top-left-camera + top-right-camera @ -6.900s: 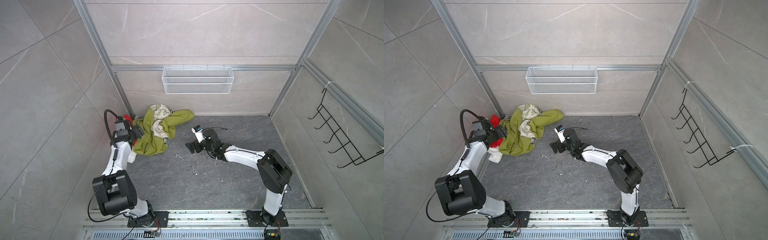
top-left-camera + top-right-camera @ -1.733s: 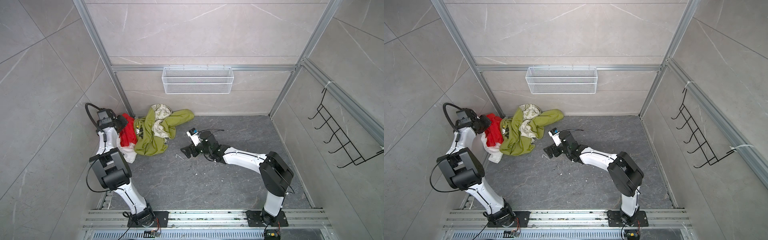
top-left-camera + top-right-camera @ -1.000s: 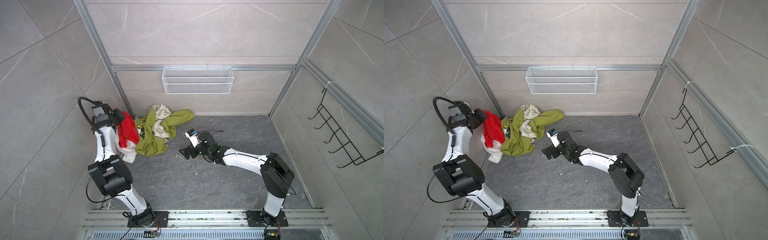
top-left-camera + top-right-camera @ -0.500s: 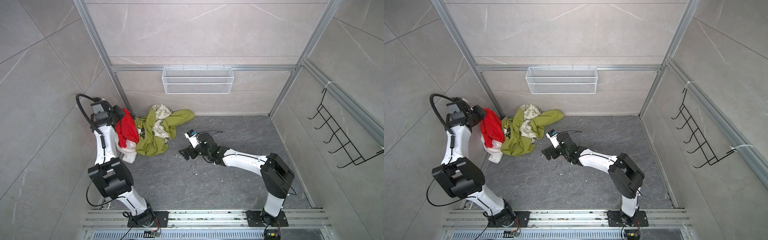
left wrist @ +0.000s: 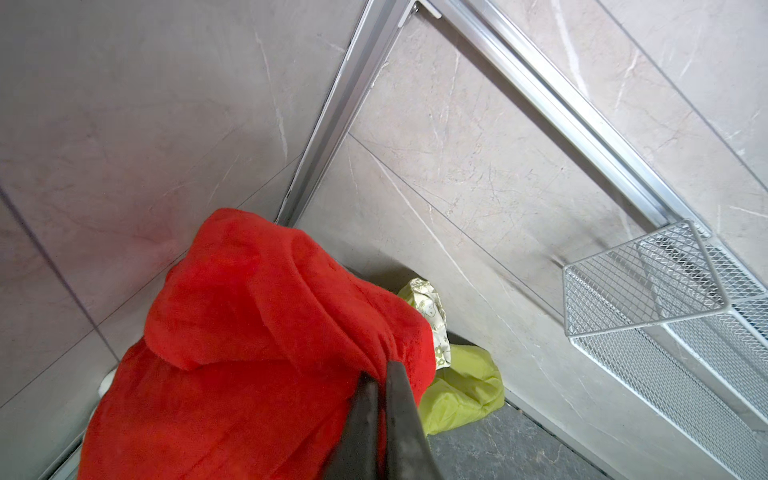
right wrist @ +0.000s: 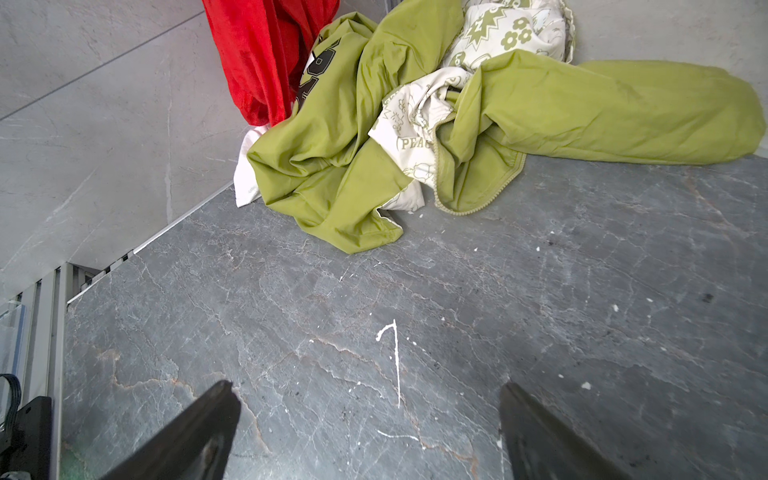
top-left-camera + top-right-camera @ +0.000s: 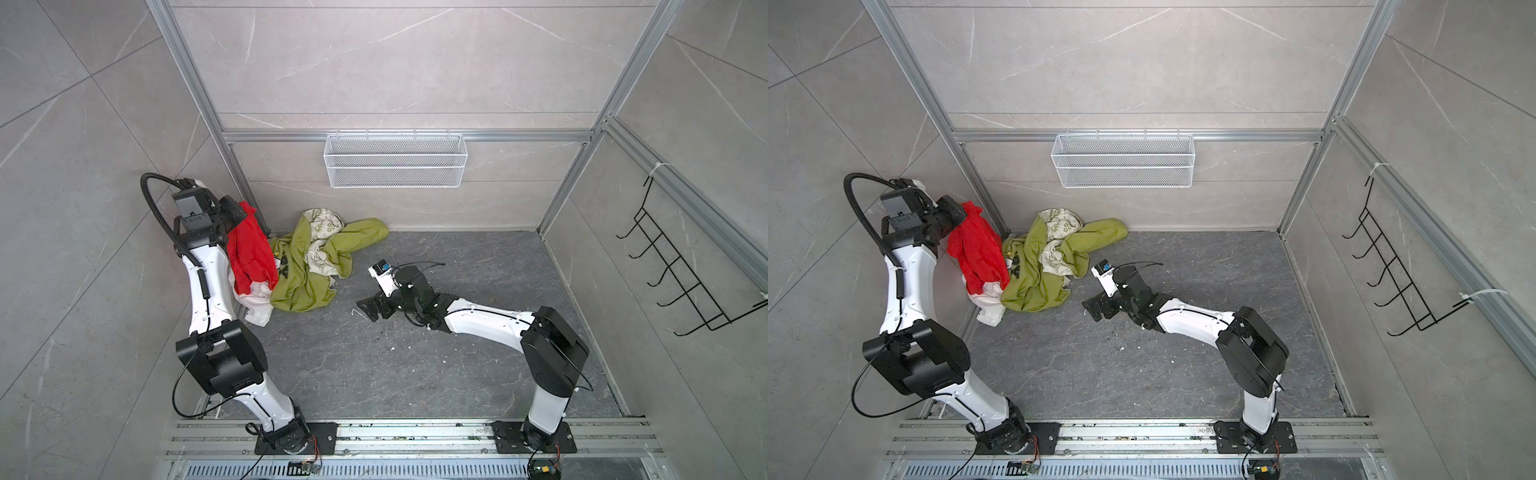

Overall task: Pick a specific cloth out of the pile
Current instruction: 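Lift the red shirt slowly upward with the left gripper, then raise the red shirt with the left gripper while the right gripper approaches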

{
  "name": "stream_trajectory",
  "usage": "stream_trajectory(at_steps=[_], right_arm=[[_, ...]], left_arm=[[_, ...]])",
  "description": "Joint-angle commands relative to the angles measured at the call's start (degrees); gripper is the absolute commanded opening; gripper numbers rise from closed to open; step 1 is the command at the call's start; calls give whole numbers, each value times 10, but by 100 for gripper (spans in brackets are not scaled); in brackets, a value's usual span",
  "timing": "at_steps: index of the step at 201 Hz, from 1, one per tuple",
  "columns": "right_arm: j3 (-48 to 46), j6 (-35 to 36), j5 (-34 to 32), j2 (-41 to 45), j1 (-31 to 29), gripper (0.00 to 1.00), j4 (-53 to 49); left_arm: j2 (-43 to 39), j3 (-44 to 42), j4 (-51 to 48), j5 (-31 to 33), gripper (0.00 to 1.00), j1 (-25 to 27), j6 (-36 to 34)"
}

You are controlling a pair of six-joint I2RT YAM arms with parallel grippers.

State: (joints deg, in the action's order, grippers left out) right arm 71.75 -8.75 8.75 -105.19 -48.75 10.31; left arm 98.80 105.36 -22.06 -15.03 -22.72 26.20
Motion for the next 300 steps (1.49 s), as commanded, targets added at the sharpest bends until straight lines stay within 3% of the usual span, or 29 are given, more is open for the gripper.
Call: stream_trajectory(at_steps=[1, 300], right_arm=[[9, 13, -6, 22, -4, 99, 3], [-2, 12, -17, 38, -14, 99, 7]], left_arm=[[-37, 33, 14, 6, 0, 4, -4], [-60, 164, -14, 28, 0, 66, -36]])
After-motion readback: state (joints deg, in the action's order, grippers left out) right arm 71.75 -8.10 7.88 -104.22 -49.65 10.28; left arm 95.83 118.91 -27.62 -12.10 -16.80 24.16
